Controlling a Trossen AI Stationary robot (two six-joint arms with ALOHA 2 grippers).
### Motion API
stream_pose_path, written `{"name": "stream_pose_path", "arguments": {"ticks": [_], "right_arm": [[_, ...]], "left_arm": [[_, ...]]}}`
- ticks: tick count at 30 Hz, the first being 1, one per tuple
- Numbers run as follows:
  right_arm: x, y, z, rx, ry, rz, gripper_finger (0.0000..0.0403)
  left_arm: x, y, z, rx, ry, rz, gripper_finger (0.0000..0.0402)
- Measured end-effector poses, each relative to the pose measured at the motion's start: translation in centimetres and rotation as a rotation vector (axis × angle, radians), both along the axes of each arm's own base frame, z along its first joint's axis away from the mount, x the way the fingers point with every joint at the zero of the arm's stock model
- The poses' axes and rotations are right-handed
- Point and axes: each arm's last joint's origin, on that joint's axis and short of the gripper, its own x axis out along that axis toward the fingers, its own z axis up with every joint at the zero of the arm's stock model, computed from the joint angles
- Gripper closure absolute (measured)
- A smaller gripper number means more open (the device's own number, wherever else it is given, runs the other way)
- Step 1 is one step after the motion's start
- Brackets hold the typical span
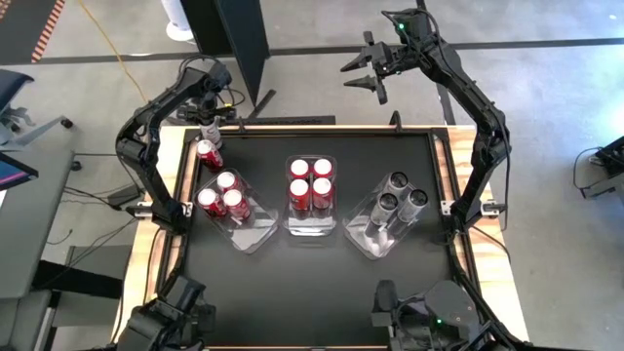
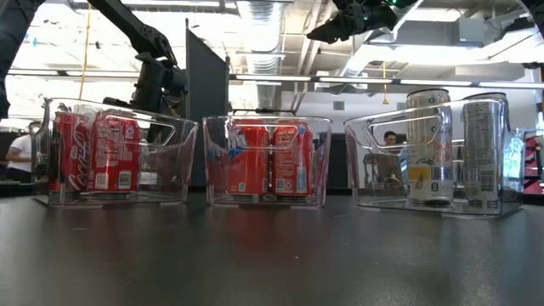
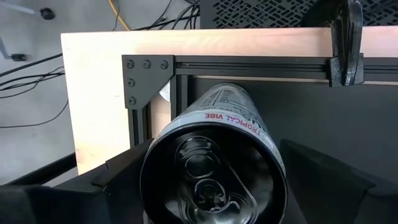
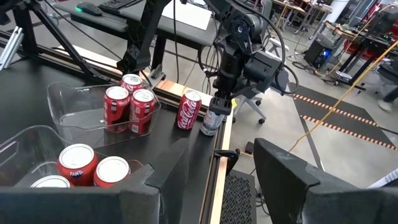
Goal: Sort soda cans
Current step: Put the white soda can into the right transparent bin
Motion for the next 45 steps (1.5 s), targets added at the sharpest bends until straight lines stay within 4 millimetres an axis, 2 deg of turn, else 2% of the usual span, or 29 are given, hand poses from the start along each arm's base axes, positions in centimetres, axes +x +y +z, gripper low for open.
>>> {"name": "stream_pose_path", "arguments": {"ticks": [10, 23, 45], "right_arm": [[0.00, 0.00, 0.00, 0.000, 0.000, 0.000, 0.0204], [0.00, 0.00, -0.01, 0.000, 0.001, 0.000, 0.0204], [0.00, 0.00, -0.01, 0.000, 0.001, 0.000, 0.0204]], "left_arm": [[-0.02, -0.03, 0.01, -0.002, 0.003, -0.002, 0.0125], [-0.02, -0.04, 0.03, -0.002, 0.003, -0.002, 0.0140], [0.22, -0.31, 0.03, -0.025, 0.014, -0.040, 0.0140]]}}
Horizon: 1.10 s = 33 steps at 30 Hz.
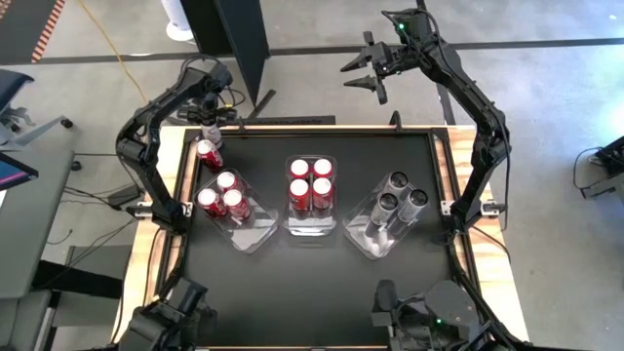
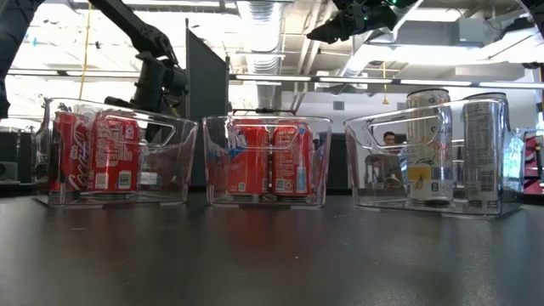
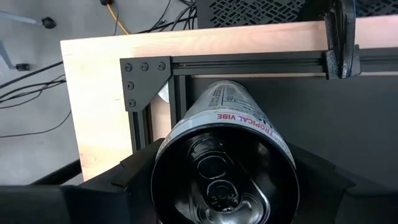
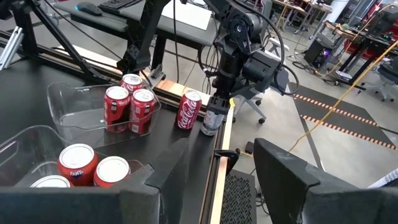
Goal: Sort soda cans
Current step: Put the white soda can into the right transparent bin
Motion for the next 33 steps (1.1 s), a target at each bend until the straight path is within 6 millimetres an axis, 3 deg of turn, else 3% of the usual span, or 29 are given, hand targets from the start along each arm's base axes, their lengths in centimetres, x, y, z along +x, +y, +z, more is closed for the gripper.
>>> {"name": "stream_pose_path", "arguments": {"ticks": [17, 33], "right_arm": [[0.0, 0.0, 0.0, -0.001, 0.000, -0.001, 0.0204], [0.0, 0.0, -0.1, 0.012, 0.008, -0.009, 0.0204]], "left_arm": [[0.7, -0.9, 0.3, -0.025, 0.006, -0.050, 0.0140], [2.2, -5.3, 4.7, 0.079, -0.034, -0.208, 0.0141]]}}
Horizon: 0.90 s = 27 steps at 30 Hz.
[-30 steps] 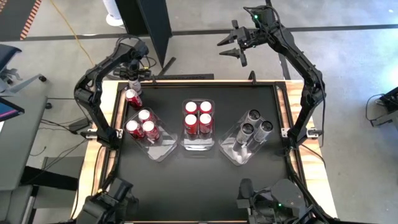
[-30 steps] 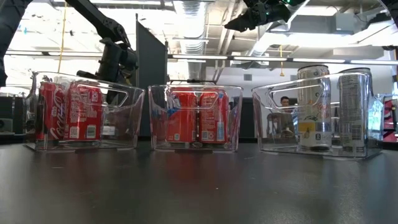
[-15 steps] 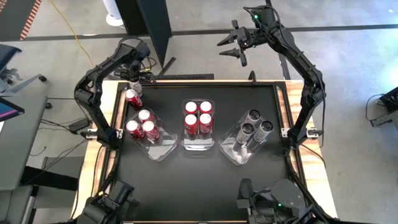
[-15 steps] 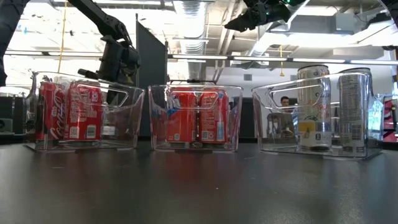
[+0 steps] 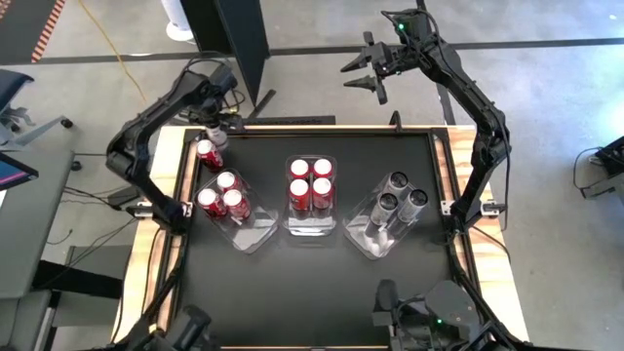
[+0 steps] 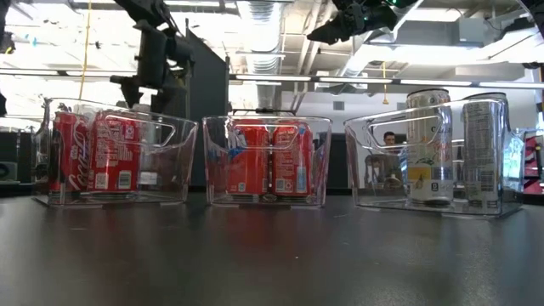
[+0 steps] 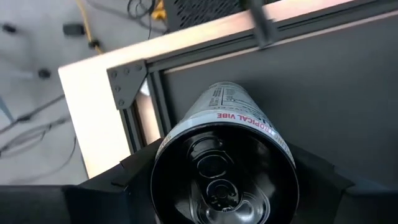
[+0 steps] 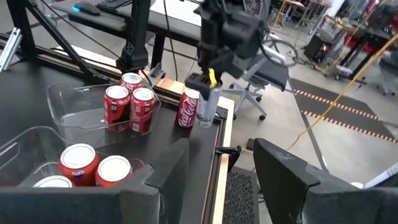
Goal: Sort soda cans
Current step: Put the white soda can into the right transparent bin
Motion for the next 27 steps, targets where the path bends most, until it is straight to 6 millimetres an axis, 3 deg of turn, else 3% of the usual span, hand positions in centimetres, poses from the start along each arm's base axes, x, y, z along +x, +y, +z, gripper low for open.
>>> {"name": "stream_pose_path", "arguments": {"ticks": [8, 12, 21, 27], "right_arm": [[-0.2, 0.2, -0.4, 0.066, 0.057, -0.055, 0.0204], [-0.6, 1.2, 0.5, 0.059, 0.052, -0.046, 0.0204], [-2.1, 7.7, 5.3, -0.014, -0.035, 0.017, 0.0204], [-3.5, 12.0, 7.9, -0.069, -0.063, -0.070, 0.0204]], "left_arm": [[1.3, -2.8, 2.6, 0.113, -0.047, -0.169, 0.0141], [2.4, -4.1, 3.8, 0.193, -0.089, -0.277, 0.0141], [5.1, -6.6, 5.8, 0.317, -0.158, -0.514, 0.0141], [6.9, -8.6, 8.4, 0.411, -0.215, -0.662, 0.0141]]}}
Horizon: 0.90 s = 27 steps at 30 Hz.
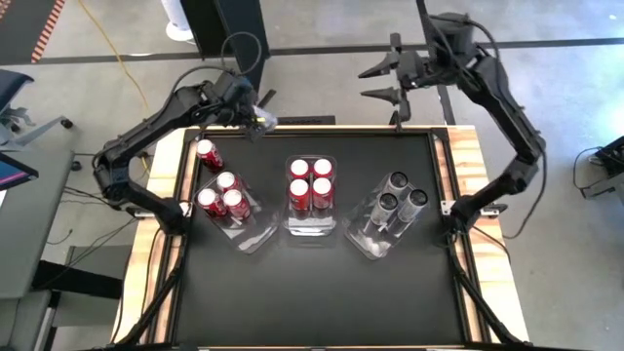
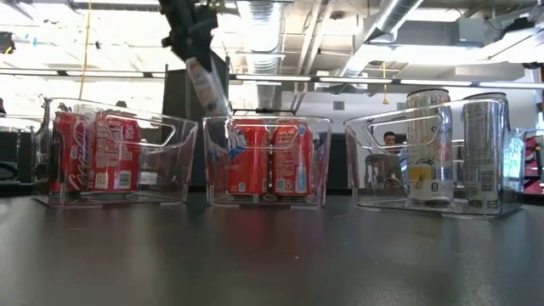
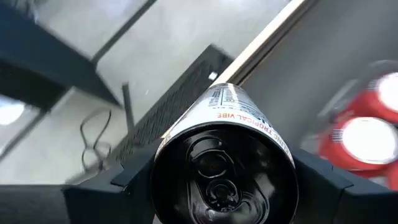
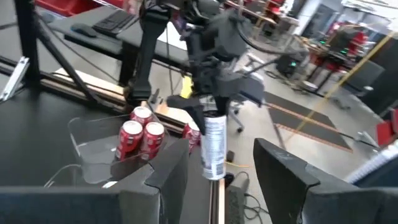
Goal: Sort soda cans
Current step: Put the white soda can into the right transparent bin
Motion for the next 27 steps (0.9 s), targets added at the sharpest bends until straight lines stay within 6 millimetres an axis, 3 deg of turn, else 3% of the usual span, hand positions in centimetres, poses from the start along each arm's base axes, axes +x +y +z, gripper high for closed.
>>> {"name": "stream_pose_path", "arguments": {"ticks": [5, 12, 27], "right_arm": [[-1.2, 3.0, 1.4, 0.003, -0.024, -0.039, 0.0204], [-2.4, 6.1, 2.3, 0.046, -0.037, -0.020, 0.0204], [-1.9, 9.2, 2.3, 0.117, -0.005, -0.055, 0.0204]], "left_arm": [[1.3, -2.3, 2.2, 0.073, -0.042, -0.146, 0.0141], [3.0, -5.5, 3.8, 0.127, -0.094, -0.332, 0.0141], [7.7, -10.4, 3.0, 0.160, -0.136, -0.632, 0.0141]]}}
